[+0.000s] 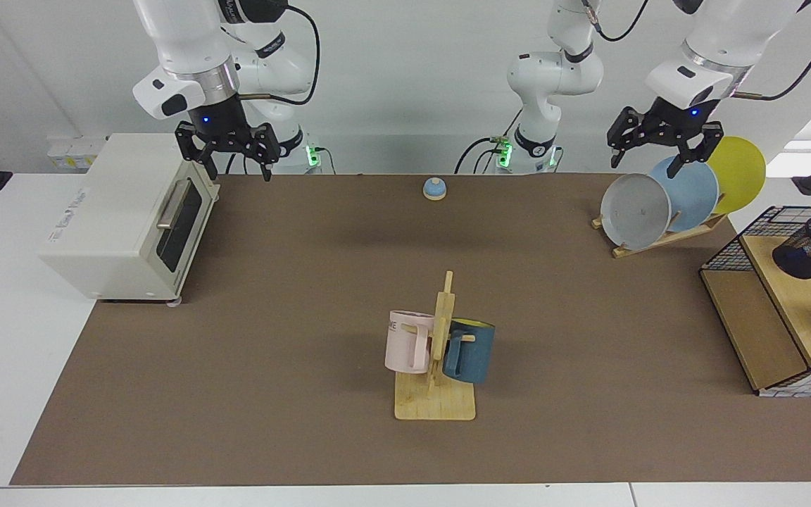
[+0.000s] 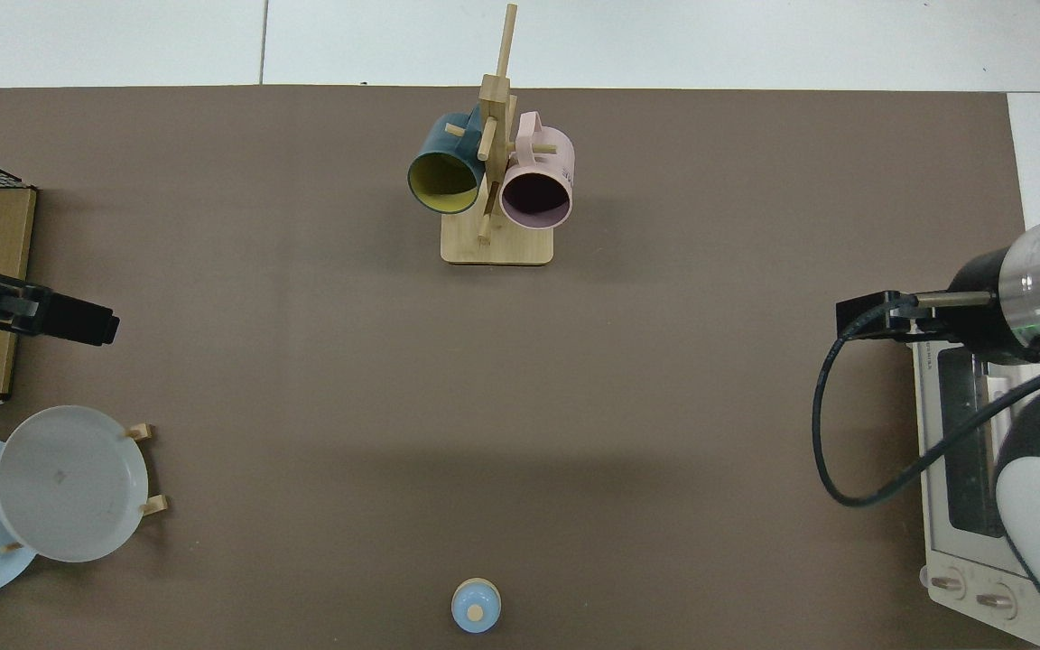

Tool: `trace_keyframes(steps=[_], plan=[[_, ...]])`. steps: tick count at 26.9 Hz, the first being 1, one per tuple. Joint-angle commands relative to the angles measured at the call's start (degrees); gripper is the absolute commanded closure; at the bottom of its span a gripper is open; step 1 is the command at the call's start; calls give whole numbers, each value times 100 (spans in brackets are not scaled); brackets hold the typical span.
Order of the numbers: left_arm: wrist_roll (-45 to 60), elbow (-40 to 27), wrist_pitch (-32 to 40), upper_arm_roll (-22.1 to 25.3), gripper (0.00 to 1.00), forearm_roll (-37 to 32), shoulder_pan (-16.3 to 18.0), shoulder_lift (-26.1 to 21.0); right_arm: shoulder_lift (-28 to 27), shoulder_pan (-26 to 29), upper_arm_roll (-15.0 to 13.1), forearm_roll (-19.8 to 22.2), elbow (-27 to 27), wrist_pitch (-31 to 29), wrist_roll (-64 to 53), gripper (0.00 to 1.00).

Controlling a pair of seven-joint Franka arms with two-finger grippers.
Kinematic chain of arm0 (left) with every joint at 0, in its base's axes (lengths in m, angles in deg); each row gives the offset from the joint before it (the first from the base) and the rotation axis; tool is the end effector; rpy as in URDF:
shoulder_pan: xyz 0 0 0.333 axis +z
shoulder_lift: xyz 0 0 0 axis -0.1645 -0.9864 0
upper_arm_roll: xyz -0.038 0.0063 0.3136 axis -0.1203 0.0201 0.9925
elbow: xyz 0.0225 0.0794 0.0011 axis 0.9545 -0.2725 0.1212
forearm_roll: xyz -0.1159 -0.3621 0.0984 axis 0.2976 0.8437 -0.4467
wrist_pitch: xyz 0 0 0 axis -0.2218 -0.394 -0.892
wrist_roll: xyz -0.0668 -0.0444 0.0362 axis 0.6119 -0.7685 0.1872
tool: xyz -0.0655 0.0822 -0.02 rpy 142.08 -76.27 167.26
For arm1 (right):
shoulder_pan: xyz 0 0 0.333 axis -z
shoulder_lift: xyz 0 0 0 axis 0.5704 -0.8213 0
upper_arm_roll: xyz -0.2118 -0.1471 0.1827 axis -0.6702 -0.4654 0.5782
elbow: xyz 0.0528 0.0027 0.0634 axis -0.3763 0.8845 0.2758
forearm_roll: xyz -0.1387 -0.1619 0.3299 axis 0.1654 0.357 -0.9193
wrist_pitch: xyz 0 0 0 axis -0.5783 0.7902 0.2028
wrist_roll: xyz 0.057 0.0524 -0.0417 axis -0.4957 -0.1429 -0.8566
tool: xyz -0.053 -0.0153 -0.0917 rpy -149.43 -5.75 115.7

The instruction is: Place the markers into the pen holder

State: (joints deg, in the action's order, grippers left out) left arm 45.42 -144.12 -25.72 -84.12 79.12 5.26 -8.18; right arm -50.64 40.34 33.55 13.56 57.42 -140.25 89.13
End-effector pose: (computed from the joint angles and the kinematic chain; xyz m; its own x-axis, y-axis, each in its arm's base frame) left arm 0.5447 -0.0480 0.6693 0.9603 -0.2790 -0.0032 -0.2788 -0.9600 0.0253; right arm 0.5288 0.0811 0.6349 0.9983 -0.0499 0.0308 -0.0503 -0.9987 0.0127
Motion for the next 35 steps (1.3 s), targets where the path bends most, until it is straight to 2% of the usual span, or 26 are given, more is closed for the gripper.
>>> trace_keyframes(steps=[1, 4, 11, 19, 25, 35], plan=[[3, -842, -569, 81, 0, -16, -62, 503, 53, 95, 62, -114, 84, -133, 69, 0], [81, -1177, -782, 72, 0, -16, -80, 706, 53, 95, 62, -114, 76, -133, 69, 0], [451, -1196, -817, 81, 0, -7, -71, 715, 44, 95, 62, -114, 84, -133, 69, 0], [600, -994, -800, 81, 0, 19, -53, 584, 44, 95, 62, -114, 84, -133, 69, 0], [732, -493, -483, 81, 0, 10, -62, 258, 44, 95, 62, -114, 84, -133, 69, 0], [688, -501, -580, 81, 0, -16, -53, 284, 44, 95, 62, -114, 84, -133, 69, 0]])
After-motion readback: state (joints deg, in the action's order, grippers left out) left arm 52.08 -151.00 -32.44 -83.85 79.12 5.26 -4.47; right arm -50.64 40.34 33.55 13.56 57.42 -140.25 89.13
